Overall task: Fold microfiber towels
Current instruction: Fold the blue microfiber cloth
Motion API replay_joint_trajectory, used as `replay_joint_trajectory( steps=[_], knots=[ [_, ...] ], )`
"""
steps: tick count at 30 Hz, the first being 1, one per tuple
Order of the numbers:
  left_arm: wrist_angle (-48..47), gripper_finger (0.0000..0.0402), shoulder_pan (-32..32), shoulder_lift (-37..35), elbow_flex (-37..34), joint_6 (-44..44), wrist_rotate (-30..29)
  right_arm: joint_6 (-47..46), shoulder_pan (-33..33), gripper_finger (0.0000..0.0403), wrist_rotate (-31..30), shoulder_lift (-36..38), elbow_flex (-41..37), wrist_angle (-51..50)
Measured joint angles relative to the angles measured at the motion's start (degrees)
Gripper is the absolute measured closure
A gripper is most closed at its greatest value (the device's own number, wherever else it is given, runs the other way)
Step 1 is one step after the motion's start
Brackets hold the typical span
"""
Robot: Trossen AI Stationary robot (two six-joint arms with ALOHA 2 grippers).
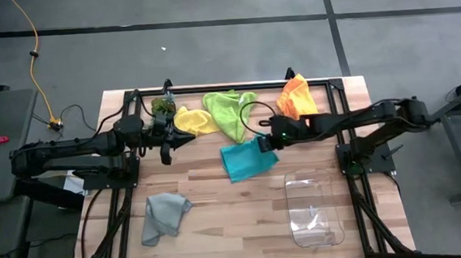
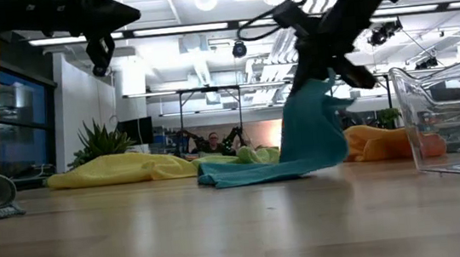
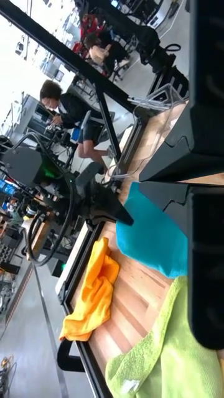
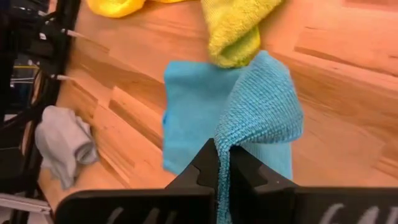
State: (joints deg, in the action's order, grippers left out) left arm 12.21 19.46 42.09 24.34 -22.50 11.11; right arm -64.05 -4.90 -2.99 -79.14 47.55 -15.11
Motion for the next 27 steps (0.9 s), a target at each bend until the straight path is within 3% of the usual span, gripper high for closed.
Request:
replay_joint_trajectory(
  steps=[16,27],
  knots=[
    [-0.4,0.0401,0.0,0.0,0.0,0.1,0.0,-2.1,2.7,0.0403,3.5,-18.8,10.0,9.3],
    [-0.4,0.0402,0.0,0.0,0.0,0.1,0.1,-5.2,2.7,0.0398,3.5,-21.6,12.2,10.6]
  ],
)
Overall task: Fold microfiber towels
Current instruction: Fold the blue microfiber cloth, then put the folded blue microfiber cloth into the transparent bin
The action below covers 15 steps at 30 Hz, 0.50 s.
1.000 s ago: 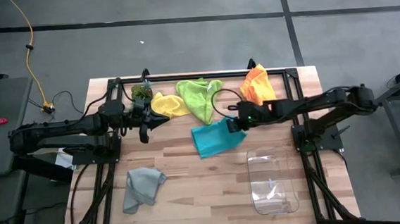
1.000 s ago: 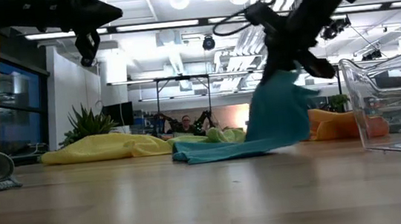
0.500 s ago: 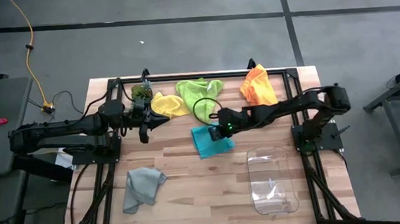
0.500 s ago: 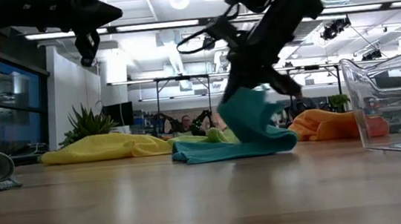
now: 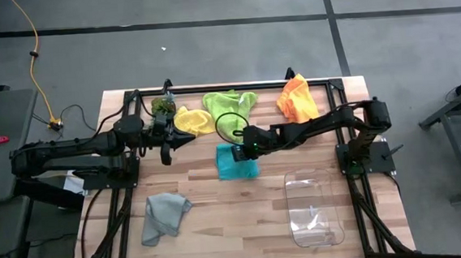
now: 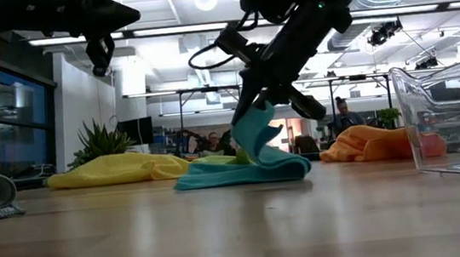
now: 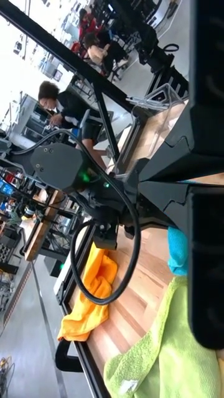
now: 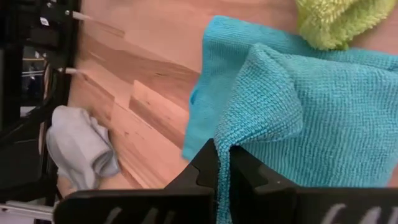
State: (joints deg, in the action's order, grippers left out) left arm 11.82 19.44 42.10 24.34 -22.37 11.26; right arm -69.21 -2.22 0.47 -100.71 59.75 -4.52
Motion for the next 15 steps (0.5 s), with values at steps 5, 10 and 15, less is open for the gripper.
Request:
replay_joint_trajectory(
  steps=[5,10,15],
  knots=[
    [0.0,0.0401,0.0,0.0,0.0,0.0,0.0,0.0,0.0,0.0358,0.0,0.0,0.0,2.8],
    [0.0,0.0402,0.0,0.0,0.0,0.0,0.0,-2.4,0.0,0.0280,0.0,0.0,0.0,8.5],
    [0.0,0.0401,0.0,0.0,0.0,0.0,0.0,-3.0,0.0,0.0213,-0.1,0.0,0.0,12.9]
  ],
)
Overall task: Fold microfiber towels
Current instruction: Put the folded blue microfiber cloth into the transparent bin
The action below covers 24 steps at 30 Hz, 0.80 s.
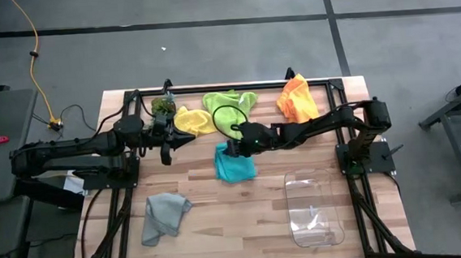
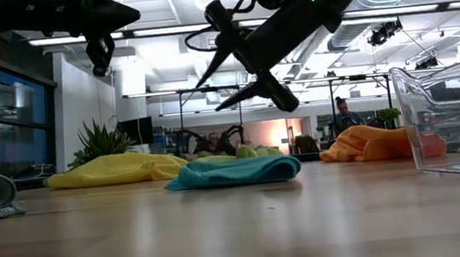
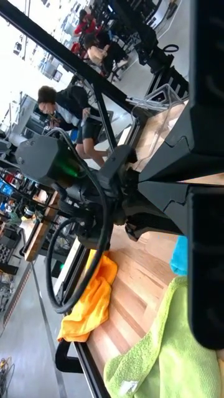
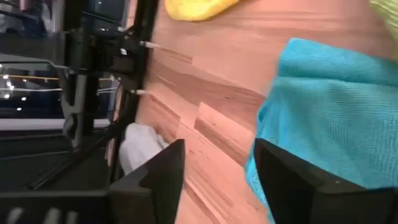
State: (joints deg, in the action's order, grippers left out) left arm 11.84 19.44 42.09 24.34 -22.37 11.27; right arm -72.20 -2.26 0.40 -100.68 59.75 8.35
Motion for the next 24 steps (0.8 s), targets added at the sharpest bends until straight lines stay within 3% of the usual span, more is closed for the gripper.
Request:
replay_joint_trajectory(
  steps=[7,18,21,24],
  knots=[
    [0.0,0.0402,0.0,0.0,0.0,-0.1,0.0,6.3,-2.0,0.0181,2.8,1.4,0.0,-4.1],
    [0.0,0.0401,0.0,0.0,0.0,-2.0,0.2,16.6,-2.1,0.0180,-1.5,11.9,-1.9,-37.1],
    [0.3,0.0401,0.0,0.0,0.0,-1.4,0.5,16.1,-2.1,0.0180,-0.3,15.0,-6.7,-37.7],
    [1.3,0.0401,0.0,0.0,0.0,-1.2,0.2,12.4,-2.1,0.0180,0.5,19.3,-13.0,-32.1]
  ],
)
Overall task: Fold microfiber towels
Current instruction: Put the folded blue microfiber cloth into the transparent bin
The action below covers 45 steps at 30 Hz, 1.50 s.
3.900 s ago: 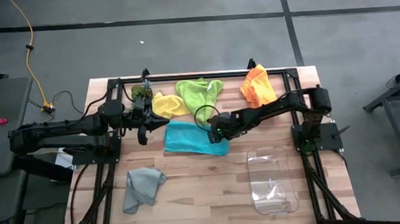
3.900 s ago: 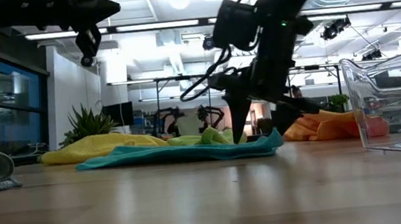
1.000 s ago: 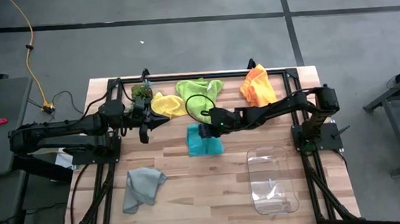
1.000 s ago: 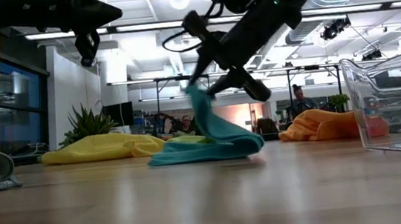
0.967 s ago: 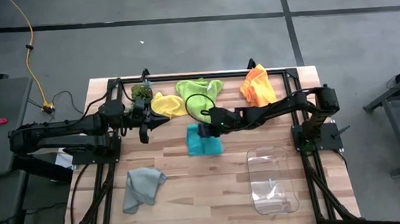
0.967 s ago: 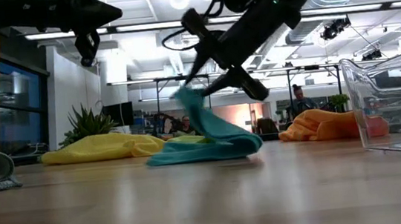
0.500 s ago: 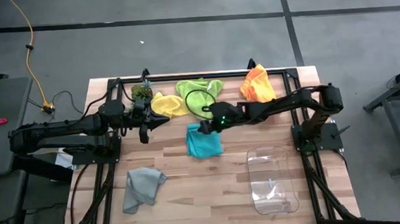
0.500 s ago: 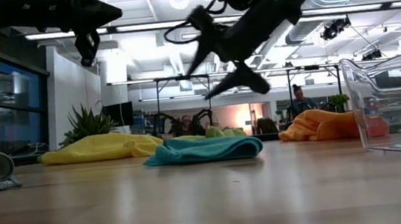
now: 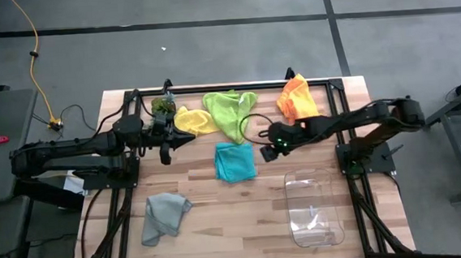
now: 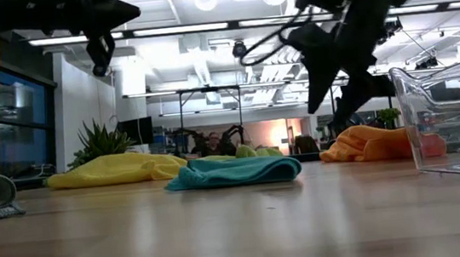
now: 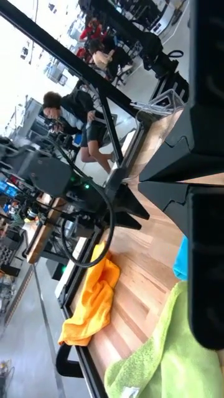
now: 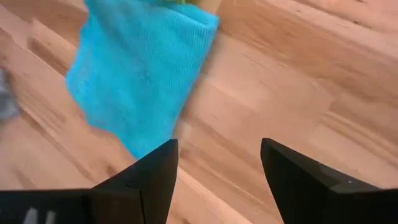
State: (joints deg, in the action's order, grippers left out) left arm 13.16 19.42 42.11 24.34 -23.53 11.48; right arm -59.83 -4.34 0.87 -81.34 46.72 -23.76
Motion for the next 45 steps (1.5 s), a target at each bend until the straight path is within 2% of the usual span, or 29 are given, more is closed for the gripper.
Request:
replay_joint_trajectory(
  steps=[4,8,15,19,27,32,37,42,45],
  knots=[
    [0.7,0.0396,0.0,0.0,0.0,0.1,-0.4,-7.2,0.0,0.0180,2.9,4.2,-8.0,16.2],
    [0.5,0.0382,0.0,0.0,0.0,0.2,-1.7,-8.0,0.2,0.0180,4.2,2.8,-9.0,21.7],
    [0.3,0.0354,0.0,0.0,0.0,1.3,-2.7,5.4,0.2,0.0180,3.6,-4.0,1.3,10.7],
    [0.2,0.0354,0.0,0.0,0.0,2.3,-2.5,7.8,-0.2,0.0180,5.0,-7.1,3.3,8.9],
    [0.3,0.0357,-0.1,0.0,0.0,2.7,-2.9,4.4,-1.7,0.0164,7.2,-13.2,3.0,11.2],
    [0.1,0.0354,-0.1,0.0,0.0,2.7,-3.1,3.1,-1.5,0.0141,5.2,-13.6,3.1,12.0],
    [-0.1,0.0353,-0.1,0.0,0.0,2.7,-3.1,2.0,-1.7,0.0139,5.0,-13.6,3.1,12.1],
    [-0.1,0.0353,-0.1,0.0,0.0,2.7,-3.1,-0.8,-1.7,0.0139,0.5,-13.6,3.1,11.7],
    [-0.1,0.0353,-0.1,0.0,0.0,2.7,-3.1,-2.7,-1.7,0.0139,0.0,-13.6,3.1,11.9]
  ],
)
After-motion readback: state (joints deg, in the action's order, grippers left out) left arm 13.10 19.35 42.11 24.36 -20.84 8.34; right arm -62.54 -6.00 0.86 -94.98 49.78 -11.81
